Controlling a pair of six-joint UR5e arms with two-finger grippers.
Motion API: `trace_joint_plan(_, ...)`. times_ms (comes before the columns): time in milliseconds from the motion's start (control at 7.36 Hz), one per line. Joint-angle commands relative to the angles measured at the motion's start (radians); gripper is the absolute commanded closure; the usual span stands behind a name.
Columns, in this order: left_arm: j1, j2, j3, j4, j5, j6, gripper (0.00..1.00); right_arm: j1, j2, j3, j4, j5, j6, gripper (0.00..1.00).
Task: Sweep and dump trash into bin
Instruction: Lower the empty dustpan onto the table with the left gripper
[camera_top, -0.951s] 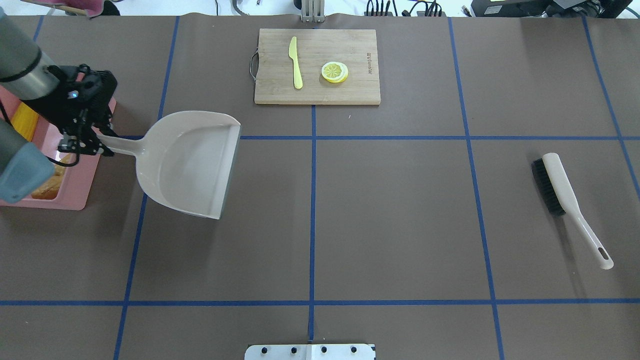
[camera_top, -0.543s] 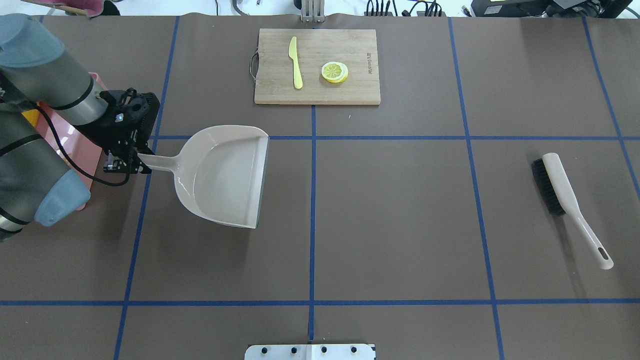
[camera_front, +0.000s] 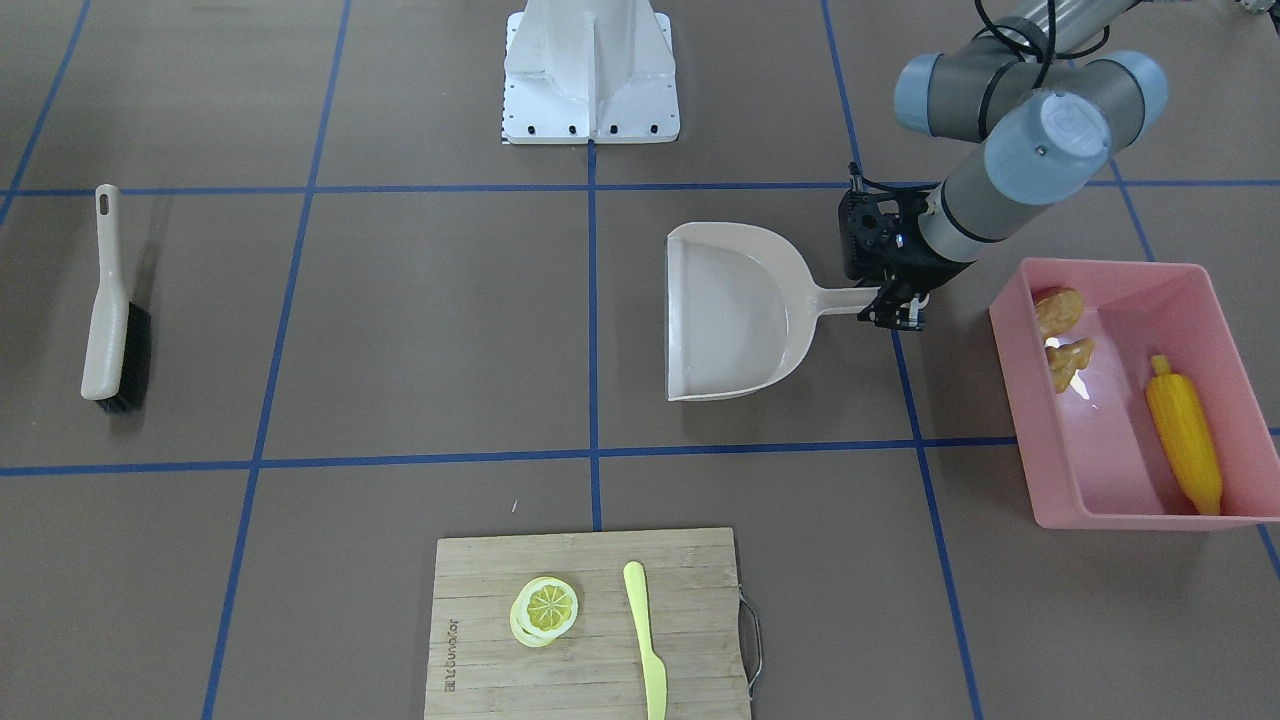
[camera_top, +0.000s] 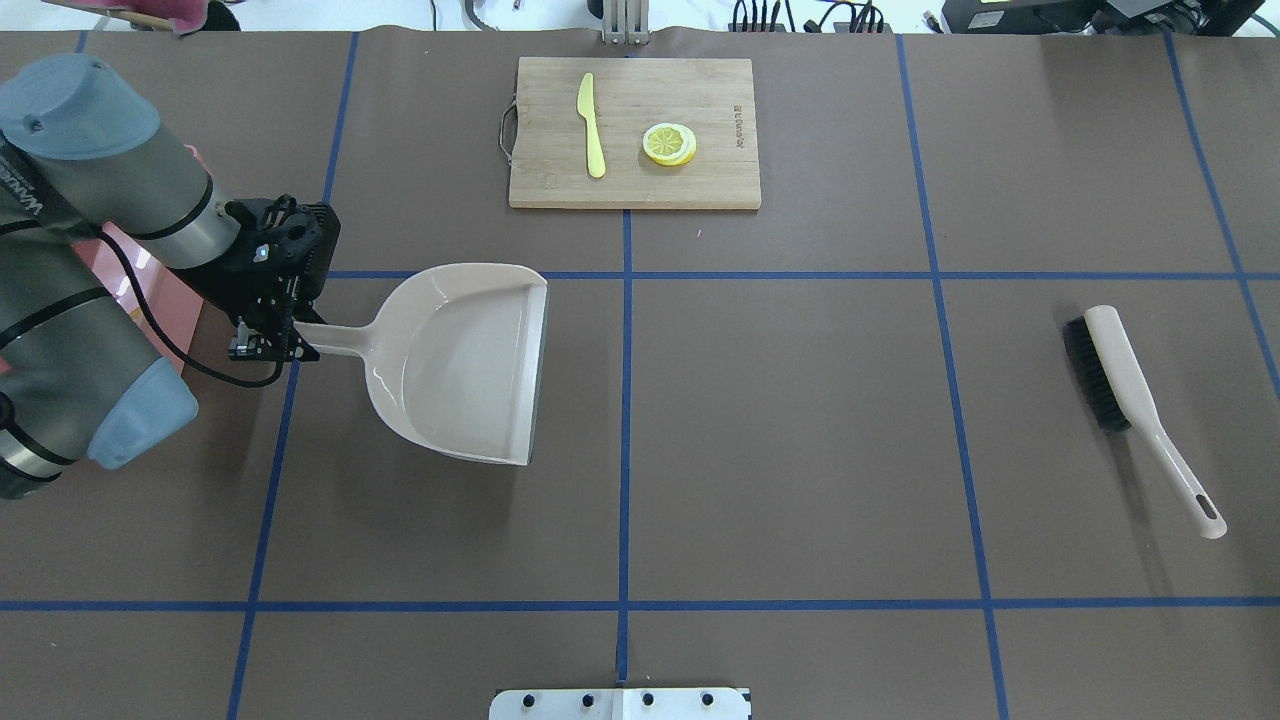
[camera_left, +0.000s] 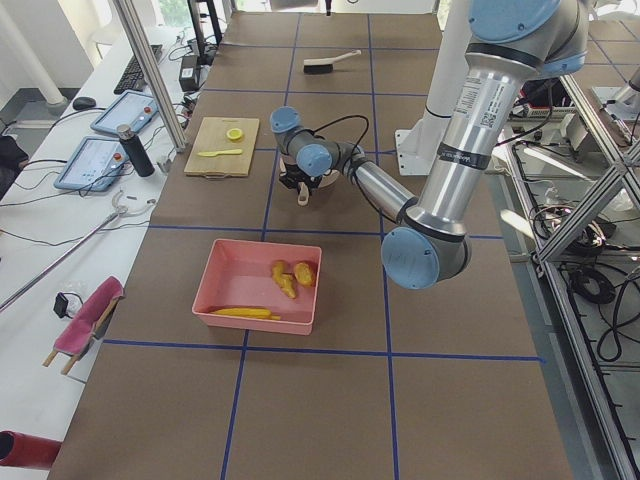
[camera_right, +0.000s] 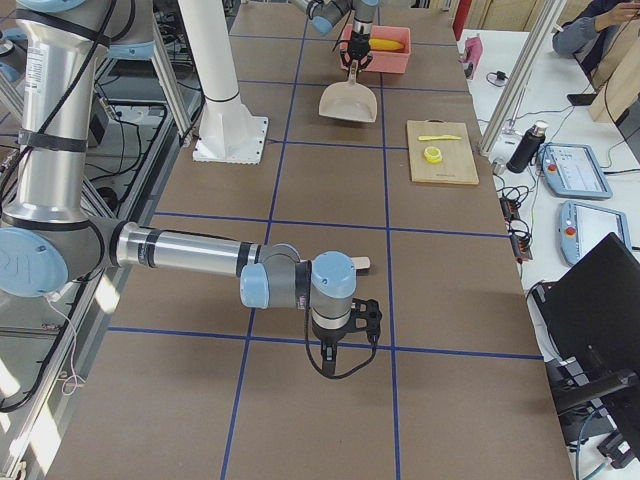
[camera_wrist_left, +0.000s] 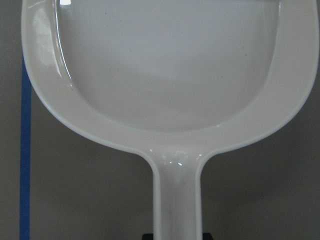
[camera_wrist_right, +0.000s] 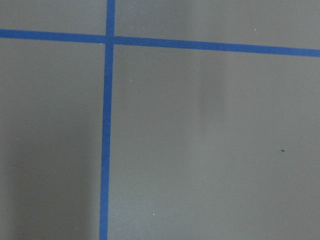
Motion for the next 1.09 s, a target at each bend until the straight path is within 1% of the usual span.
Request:
trace_joint_plan(0, 0.024, -0.002, 0.017, -0.053, 0.027, -0.043, 1.00, 0.000, 0.000, -0.001, 0.000, 0.000, 0.000, 0.00)
trace_joint_plan(136, 0.027, -0.005, 0.033, -0.078, 0.028, -0.045, 1.00, 0.000, 0.000, -0.001, 0.000, 0.000, 0.000, 0.00)
trace_joint_plan(543, 0.037, -0.005, 0.043, -0.107, 0.035, -0.075, 1.00, 0.000, 0.002, -0.001, 0.000, 0.000, 0.000, 0.00)
trace_joint_plan(679, 0.041, -0.006, 0.044, -0.109, 0.041, -0.075, 0.96, 0.000, 0.002, -0.001, 0.000, 0.000, 0.000, 0.00)
trace_joint_plan(815, 0.043, -0.005, 0.044, -0.110, 0.043, -0.077, 0.70, 0.000, 0.002, -0.001, 0.000, 0.000, 0.000, 0.00)
trace_joint_plan(951, 0.044, -0.005, 0.044, -0.115, 0.043, -0.077, 0.62, 0.000, 0.002, -0.001, 0.000, 0.000, 0.000, 0.00)
